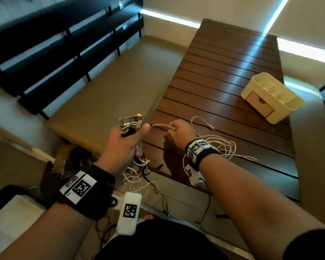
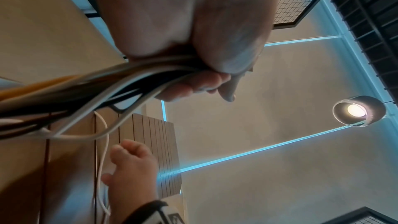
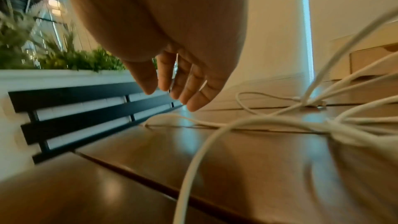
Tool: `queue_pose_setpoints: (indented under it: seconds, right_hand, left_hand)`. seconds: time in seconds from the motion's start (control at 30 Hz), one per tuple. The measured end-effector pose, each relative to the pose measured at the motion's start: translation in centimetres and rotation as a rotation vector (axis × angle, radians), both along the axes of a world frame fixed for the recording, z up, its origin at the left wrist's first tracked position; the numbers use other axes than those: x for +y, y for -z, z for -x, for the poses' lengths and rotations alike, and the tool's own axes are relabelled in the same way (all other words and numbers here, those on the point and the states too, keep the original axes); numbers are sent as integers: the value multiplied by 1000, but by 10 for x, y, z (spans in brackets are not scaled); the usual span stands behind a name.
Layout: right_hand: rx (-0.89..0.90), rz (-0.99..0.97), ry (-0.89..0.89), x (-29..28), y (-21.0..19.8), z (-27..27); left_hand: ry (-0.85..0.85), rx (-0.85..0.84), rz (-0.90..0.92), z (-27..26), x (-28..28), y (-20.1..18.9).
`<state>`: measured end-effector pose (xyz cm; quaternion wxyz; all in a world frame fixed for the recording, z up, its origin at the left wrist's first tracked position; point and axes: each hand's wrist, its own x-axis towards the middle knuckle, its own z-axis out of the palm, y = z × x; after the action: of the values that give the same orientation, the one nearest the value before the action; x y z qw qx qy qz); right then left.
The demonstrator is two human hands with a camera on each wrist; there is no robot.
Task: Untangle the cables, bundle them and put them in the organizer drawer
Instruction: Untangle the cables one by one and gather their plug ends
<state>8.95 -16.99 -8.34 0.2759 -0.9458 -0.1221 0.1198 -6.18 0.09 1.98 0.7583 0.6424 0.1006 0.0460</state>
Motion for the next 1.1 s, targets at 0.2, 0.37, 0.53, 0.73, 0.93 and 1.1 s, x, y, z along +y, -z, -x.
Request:
queue_pose_setpoints:
  seconds: [0.2,0.37,0.53,0.73,0.93,1.1]
  right_hand:
    - [63,178,-14,20,25,-26]
    - [54,28,1,33,30,-41]
    - [-151,-485,150,62,12,-41]
    - [-241,-609,219,26,-41,-54]
    - [-385,-394,523,-111,-67,-53]
    - [-228,-234,731,-193,-58,-46]
  left_hand:
    - [-16,-6,-23,-9,14,5]
    - [14,24,-56,-22,20,11]
    - [27,54,-61,-33,24,11]
    - [53,60,-48,-43,27,5]
    - [104,49,-42,-55,13,0]
    - [182,45,-33,-64,-15,-3]
